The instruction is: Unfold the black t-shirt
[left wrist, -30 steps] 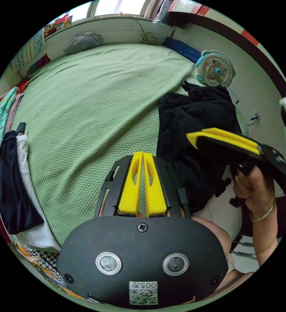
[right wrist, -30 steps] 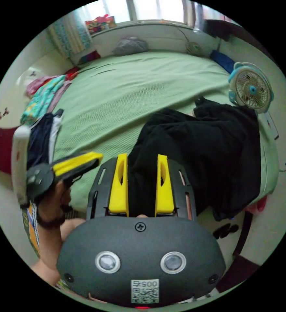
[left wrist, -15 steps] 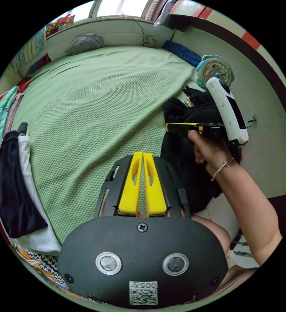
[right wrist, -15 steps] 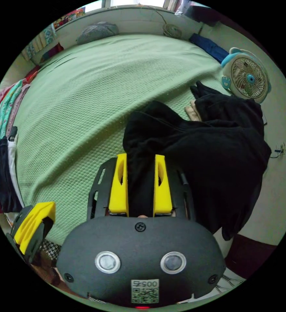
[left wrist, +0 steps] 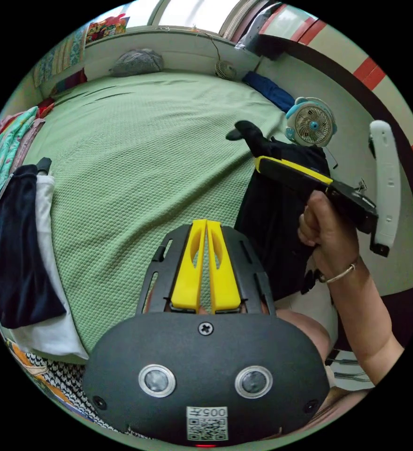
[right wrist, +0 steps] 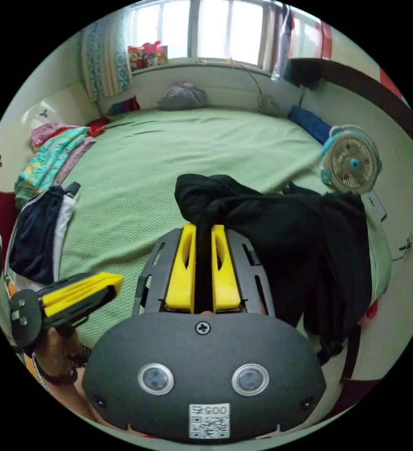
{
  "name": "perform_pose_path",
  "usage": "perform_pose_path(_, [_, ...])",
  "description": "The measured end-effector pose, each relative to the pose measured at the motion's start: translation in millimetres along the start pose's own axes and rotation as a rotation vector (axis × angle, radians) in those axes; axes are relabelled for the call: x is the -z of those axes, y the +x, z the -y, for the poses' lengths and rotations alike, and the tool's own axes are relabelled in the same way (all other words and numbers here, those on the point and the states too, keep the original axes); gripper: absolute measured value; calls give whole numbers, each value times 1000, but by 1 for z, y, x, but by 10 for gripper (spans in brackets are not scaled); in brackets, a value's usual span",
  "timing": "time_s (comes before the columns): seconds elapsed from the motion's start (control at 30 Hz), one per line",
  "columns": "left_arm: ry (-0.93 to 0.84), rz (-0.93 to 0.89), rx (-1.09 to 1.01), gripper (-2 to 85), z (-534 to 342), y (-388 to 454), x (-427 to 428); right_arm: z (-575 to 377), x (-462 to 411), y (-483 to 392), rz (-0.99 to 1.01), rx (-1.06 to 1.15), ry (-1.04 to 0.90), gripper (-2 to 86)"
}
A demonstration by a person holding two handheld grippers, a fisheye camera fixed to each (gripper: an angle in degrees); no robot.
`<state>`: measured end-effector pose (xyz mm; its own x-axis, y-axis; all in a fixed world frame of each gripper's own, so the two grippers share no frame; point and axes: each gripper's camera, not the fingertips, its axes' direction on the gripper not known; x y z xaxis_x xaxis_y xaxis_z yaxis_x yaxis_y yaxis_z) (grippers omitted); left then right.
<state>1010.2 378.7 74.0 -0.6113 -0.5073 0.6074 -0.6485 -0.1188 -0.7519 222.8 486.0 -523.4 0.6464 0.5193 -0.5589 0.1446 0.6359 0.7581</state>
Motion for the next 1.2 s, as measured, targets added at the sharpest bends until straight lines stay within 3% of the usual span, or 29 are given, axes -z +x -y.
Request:
perform_pose_path(0.2, [152,58,174,-7,-19,-34,47,57,-13,-83,29,105,21,17])
perform_pose_path(0.33, [105,101,203,-7,-17,-45,51,88,-31,-118,174,84,-97,29])
perform_pose_path(0.43, [74,70,201,-7,-16,-50,53,74,-19,-112,197,95,-76,24])
perform_pose_path(0.53, [56,61,169,-7,-16,-45,56,43,-17,-85,53,107,-52,2])
perform_pose_path(0.73, [4,-12,124,-7,-20,-21,45,-4,-42,-32,62,3,-220,-9])
perform_pose_path(0.83, [85,-10,137,-7,-28,-13,50,-13,-44,-26,86,-29,-250,-9])
perform_pose_path(1.03, [97,118,233,-7,-45,-12,60,-18,-22,-21,120,-32,-162,-10])
perform_pose_path(1.2, [108,195,282,-7,-56,-8,73,-10,-28,-19,167,-12,-213,-10])
